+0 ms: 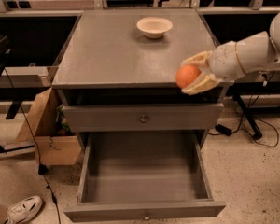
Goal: Pick orange from middle drawer and place on counter
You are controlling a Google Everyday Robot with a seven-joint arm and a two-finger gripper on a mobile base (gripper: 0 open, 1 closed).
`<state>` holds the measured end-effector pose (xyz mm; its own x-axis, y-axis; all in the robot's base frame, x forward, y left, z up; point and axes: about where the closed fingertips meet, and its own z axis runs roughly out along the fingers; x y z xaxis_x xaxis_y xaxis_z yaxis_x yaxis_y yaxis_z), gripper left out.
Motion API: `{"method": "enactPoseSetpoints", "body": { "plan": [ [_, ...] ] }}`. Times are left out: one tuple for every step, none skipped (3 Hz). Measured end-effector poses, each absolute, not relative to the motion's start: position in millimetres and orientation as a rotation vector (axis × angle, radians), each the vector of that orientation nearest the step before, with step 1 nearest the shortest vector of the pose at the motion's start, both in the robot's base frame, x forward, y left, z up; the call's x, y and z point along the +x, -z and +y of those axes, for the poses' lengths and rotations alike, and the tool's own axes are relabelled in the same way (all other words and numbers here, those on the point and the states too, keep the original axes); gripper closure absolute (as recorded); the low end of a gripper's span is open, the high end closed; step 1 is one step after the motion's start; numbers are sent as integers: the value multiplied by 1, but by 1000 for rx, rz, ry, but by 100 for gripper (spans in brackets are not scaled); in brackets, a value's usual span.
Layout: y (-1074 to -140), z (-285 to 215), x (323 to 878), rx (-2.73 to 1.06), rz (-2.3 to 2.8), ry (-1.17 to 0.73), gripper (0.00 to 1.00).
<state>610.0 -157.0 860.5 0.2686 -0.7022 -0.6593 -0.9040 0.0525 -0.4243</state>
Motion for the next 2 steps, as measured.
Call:
{"method": "enactPoseSetpoints", "body": {
  "plan": [
    [-887,-157,655,-1622,1544,-222,100],
    [-887,-168,690,-1463,1652,-158,100]
  ]
}}
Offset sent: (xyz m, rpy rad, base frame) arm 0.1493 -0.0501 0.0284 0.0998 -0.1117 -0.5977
